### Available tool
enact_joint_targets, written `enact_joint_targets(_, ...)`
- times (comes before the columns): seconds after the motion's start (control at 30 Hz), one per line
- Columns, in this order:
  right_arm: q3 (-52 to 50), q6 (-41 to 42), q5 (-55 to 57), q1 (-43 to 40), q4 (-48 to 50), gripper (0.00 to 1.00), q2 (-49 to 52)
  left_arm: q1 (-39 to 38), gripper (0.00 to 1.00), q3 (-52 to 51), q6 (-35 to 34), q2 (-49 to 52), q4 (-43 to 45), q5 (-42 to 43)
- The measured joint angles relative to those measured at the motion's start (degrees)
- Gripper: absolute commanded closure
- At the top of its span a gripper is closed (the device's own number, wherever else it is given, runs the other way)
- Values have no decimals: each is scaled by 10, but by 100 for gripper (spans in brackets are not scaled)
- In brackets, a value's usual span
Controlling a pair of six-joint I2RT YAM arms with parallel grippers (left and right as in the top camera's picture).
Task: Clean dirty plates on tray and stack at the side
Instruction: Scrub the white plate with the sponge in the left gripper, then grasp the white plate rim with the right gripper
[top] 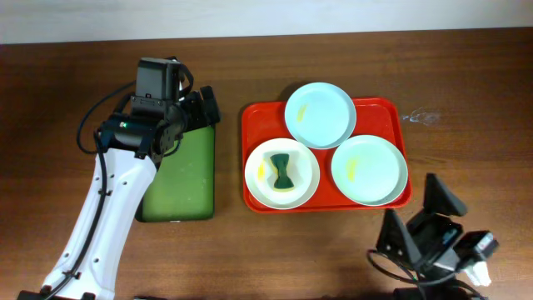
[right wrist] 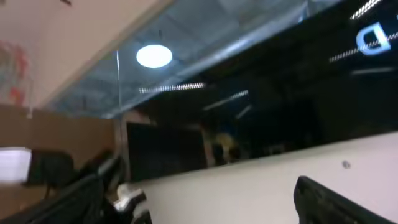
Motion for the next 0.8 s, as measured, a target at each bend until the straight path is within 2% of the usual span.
enact_joint_targets(0.03, 37, -11, 0, 0, -69, 2, 7, 0, 1, 0, 0, 0, -1, 0)
enact_joint_targets(0.1, 168, -67, 1, 0, -345, 2, 59, 0, 1, 0, 2, 1, 0, -1)
enact_joint_targets(0.17, 322, -129, 2, -1, -591, 2, 170, 0, 1, 0, 2, 1, 2, -2)
enact_joint_targets(0.23, 495, -188, 2, 0, -784, 1, 349, 0, 1, 0, 2, 1, 2, -2)
enact_joint_targets(0.27, 554, -198, -12, 0, -840, 2, 427, 0, 1, 0, 2, 1, 4, -2)
enact_joint_targets(0.3, 610, -203, -54, -1, -871, 2, 513, 0, 1, 0, 2, 1, 2, -2)
enact_joint_targets(0.37, 654, -204, -167, 2, -873, 2, 659, 0, 1, 0, 2, 1, 0, -2)
enact_joint_targets(0.43, 673, -203, -193, 25, -883, 2, 770, 0, 1, 0, 2, 1, -2, -2)
enact_joint_targets(0.47, 675, -204, -181, 47, -891, 2, 806, 0, 1, 0, 2, 1, -2, -1)
enact_joint_targets(0.57, 718, -139, 45, 140, -947, 2, 881, 0, 1, 0, 2, 2, -3, -2)
enact_joint_targets(0.67, 723, -112, 125, 187, -935, 3, 924, 0, 1, 0, 2, 2, -3, -2)
enact_joint_targets(0.7, 723, -109, 138, 193, -933, 24, 934, 0, 1, 0, 2, 2, -5, -2)
enact_joint_targets(0.8, 724, -111, 157, 200, -912, 36, 972, 0, 1, 0, 2, 2, -8, -2)
